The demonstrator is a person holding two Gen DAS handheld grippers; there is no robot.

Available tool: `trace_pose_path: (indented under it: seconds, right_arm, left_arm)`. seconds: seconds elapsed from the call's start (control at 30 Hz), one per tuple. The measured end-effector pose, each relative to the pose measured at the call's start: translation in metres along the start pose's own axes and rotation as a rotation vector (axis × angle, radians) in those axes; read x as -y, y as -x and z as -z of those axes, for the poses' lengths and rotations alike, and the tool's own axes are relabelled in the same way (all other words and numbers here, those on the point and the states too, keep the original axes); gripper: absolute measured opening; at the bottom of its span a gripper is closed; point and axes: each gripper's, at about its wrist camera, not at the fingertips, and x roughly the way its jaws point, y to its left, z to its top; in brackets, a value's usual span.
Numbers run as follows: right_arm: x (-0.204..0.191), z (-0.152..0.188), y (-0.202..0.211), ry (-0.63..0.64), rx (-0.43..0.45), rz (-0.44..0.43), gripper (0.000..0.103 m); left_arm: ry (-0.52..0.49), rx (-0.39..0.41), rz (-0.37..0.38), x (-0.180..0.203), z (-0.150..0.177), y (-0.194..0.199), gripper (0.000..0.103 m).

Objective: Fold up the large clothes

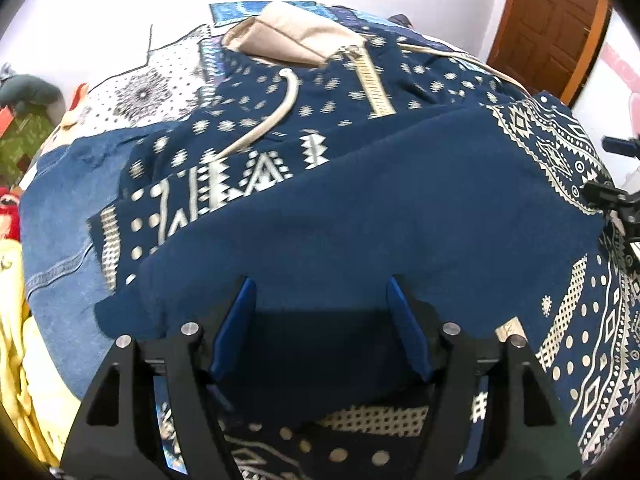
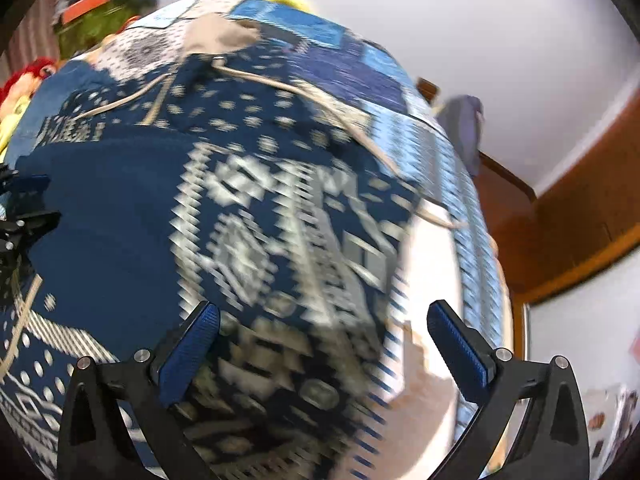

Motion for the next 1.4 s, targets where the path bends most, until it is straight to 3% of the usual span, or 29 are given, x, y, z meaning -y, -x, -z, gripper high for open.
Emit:
trace_pose_path:
  seconds: [0.2, 0.37, 0.53, 0.83, 1.2, 1.3, 1.37, 1.4]
  right_arm:
    - [0.017, 0.001, 0.031, -0.027, 0.067, -0.028, 0.103]
    - [0.011, -0.038, 0.051, -0.063, 0.17, -0.094, 0.103]
    - [-0.009, -0.09, 0.053, -0.068, 0.215, -0.15, 0.103]
    - [-0.027, -0.175, 0.004, -0.115, 0.194, -0.219, 0.103]
    - [-0.04, -0.24, -0.131, -0.286, -0.045, -0.332, 0.102]
    - [-0.049, -0.25, -0.15, -0.301, -0.072, -0.368, 0.089]
    - [-0.059, -0.254, -0.153, -0.277, -0.042, -0.31, 0.084]
    - [-0.064, -0.255, -0.152, -0.25, -0.025, -0.292, 0.074]
  left_arm:
    - [0.037, 0.064, -0.065, -0.029, -0.013, 0.037, 0.068]
    - [0.053, 0.155, -0.107, -0.052, -0.053, 0.068, 0.074]
    - [0.079, 0.192, -0.117, -0.069, -0.09, 0.066, 0.078]
    - [0.1, 0.129, -0.117, -0.086, -0.144, -0.003, 0.078]
    - [0.324, -0.044, 0.051, -0.111, -0.194, -0.115, 0.078]
    - [0.412, -0.07, 0.119, -0.119, -0.196, -0.137, 0.078]
    - [0.427, -0.063, 0.109, -0.119, -0.197, -0.143, 0.078]
    - [0.412, -0.054, 0.097, -0.117, -0.198, -0.143, 0.076]
